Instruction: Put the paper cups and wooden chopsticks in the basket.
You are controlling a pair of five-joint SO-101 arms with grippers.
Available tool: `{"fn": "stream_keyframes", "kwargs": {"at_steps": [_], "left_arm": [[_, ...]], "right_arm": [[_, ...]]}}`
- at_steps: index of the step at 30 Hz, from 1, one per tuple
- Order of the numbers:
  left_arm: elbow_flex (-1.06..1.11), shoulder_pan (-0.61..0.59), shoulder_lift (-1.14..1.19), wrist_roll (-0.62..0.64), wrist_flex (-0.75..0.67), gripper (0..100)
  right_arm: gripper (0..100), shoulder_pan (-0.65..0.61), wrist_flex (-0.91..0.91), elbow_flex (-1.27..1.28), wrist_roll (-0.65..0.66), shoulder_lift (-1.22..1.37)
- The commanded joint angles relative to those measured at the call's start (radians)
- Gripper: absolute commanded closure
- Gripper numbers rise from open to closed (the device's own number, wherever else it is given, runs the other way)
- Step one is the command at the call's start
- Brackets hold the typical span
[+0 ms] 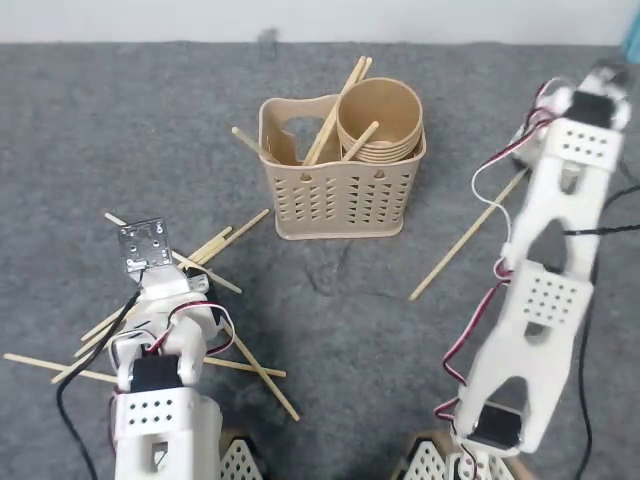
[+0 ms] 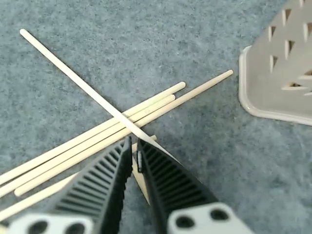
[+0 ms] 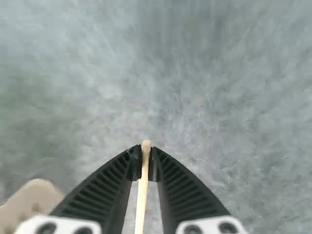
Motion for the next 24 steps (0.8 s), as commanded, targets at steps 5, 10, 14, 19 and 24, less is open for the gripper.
{"fn": "stream_keyframes", "kwargs": {"at_steps": [5,10,14,19,24], "left_arm": [[-0.004,-0.005,-0.014,-0.012,-0.021,98],[-0.004,-0.005,-0.014,-0.012,-0.021,98],[-0.004,-0.005,-0.014,-0.012,-0.020,98],[-0.004,-0.005,-0.014,-0.012,-0.018,98],[-0.004,-0.006,-0.014,-0.012,-0.018,98]], "right_arm": [[99.1,0.028,0.045,0.238,0.021,-0.479],[99.1,0.004,0.039,0.489,0.023,-0.768],[99.1,-0.030,0.038,0.577,0.023,-0.952],[99.1,-0.099,-0.036,0.577,0.023,-1.127],[99.1,-0.206,-0.199,0.577,0.023,-1.227]]}}
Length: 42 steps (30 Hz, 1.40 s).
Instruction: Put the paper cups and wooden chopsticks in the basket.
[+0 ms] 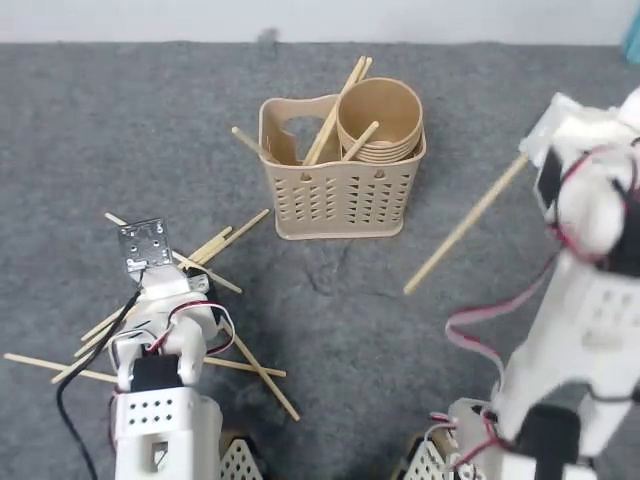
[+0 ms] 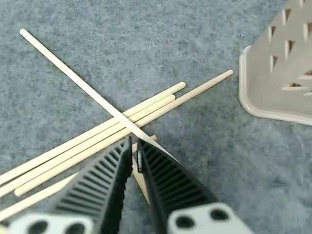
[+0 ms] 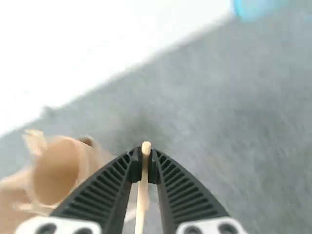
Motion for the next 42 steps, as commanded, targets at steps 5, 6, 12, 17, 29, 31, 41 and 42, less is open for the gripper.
{"fn": "stream_keyframes", "kwargs": {"at_steps": [5,6,12,17,29,31,41,42], "left_arm": [[-0.004,-0.006,-0.014,-0.012,-0.018,98],[-0.004,-0.006,-0.014,-0.012,-0.018,98],[-0.004,-0.006,-0.014,-0.012,-0.018,98],[-0.004,-0.006,-0.014,-0.012,-0.018,98],[-0.004,-0.006,-0.014,-0.014,-0.020,98],[-0.004,-0.006,-0.014,-0.014,-0.020,98],[-0.004,-0.006,-0.014,-0.014,-0.020,98],[-0.004,-0.006,-0.014,-0.014,-0.020,98]], "right_arm": [[99.1,-0.200,-0.252,0.002,0.014,-0.143],[99.1,-0.231,-0.285,0.002,0.014,-0.145],[99.1,-0.375,-0.486,0.003,0.014,-0.110],[99.1,-0.407,-0.694,0.003,0.035,-0.013],[99.1,-0.410,-0.737,0.006,0.161,0.225],[99.1,-0.423,-0.708,0.006,0.212,0.260],[99.1,-0.472,-0.463,0.006,0.239,0.335],[99.1,-0.479,-0.438,0.006,0.239,0.338]]}}
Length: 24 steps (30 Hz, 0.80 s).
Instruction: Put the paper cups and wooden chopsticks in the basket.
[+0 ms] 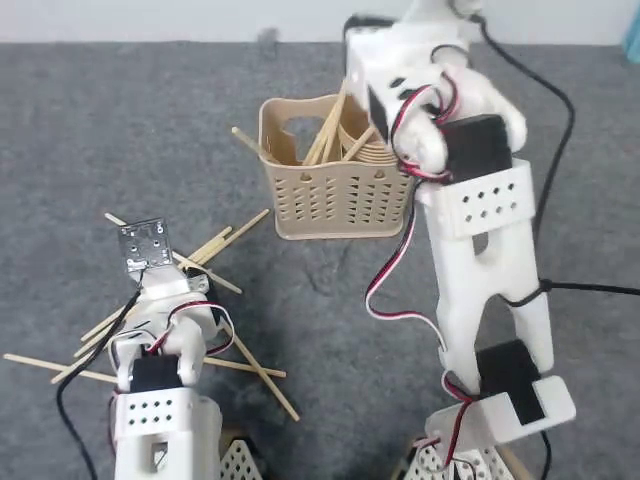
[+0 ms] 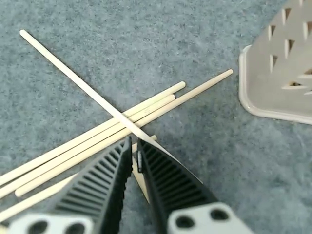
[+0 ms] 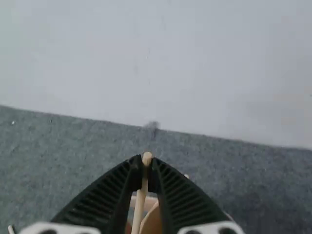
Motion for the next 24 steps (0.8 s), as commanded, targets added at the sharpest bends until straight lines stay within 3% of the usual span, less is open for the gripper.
{"fn": "stream_keyframes", "kwargs": {"at_steps": [1,17,24], "left_arm": [[-0.004,-0.006,-0.014,-0.009,-0.020,98],[-0.004,-0.006,-0.014,-0.009,-0.020,98],[-0.004,-0.006,-0.014,-0.009,-0.021,98]], "right_arm": [[99.1,-0.024,0.085,-0.008,0.015,0.002],[98.7,-0.030,0.312,-0.008,0.014,0.113],[84.9,-0.071,0.298,-0.012,0.025,0.027]]}}
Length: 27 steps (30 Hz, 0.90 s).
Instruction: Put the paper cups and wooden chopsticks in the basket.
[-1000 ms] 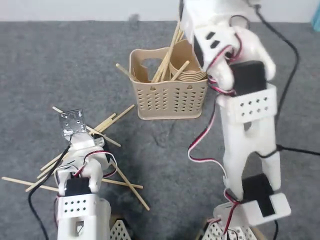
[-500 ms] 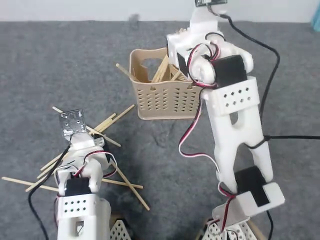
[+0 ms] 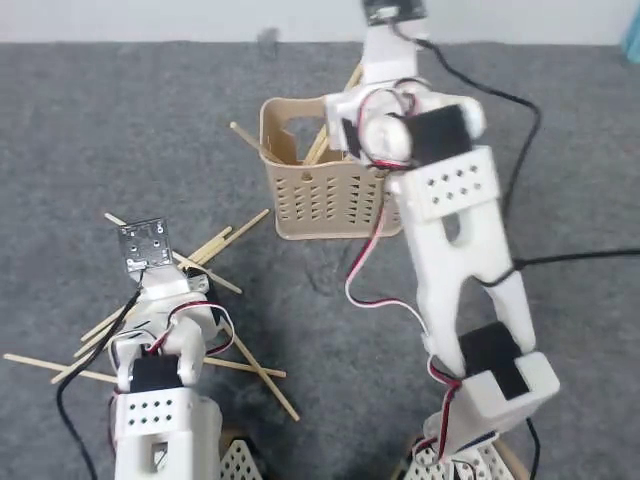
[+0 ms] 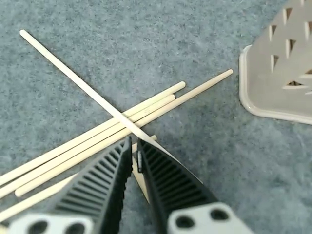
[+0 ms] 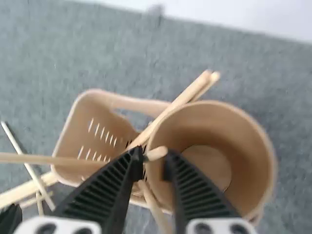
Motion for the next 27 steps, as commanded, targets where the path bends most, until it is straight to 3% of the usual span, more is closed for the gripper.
{"fn": "stream_keyframes", "kwargs": {"at_steps": [1,9,16,18,21,27], "left_arm": [[-0.004,-0.006,-0.014,-0.009,-0.021,98],[-0.004,-0.006,-0.014,-0.009,-0.021,98],[-0.004,-0.008,-0.014,-0.009,-0.020,98],[-0.008,-0.031,-0.014,-0.008,-0.020,98],[-0.012,-0.071,-0.014,-0.008,-0.025,98],[-0.027,-0.095,-0.014,-0.005,-0.025,98]], "right_arm": [[84.6,-0.024,-0.001,-0.012,0.025,-0.104],[84.7,-0.030,0.030,-0.012,0.018,-0.291],[84.9,0.013,0.268,-0.006,0.017,-0.420],[87.6,0.051,0.357,-0.003,0.017,-0.421],[99.6,0.154,0.352,0.118,0.018,-0.440],[99.1,0.308,0.344,0.400,0.025,-0.461]]}}
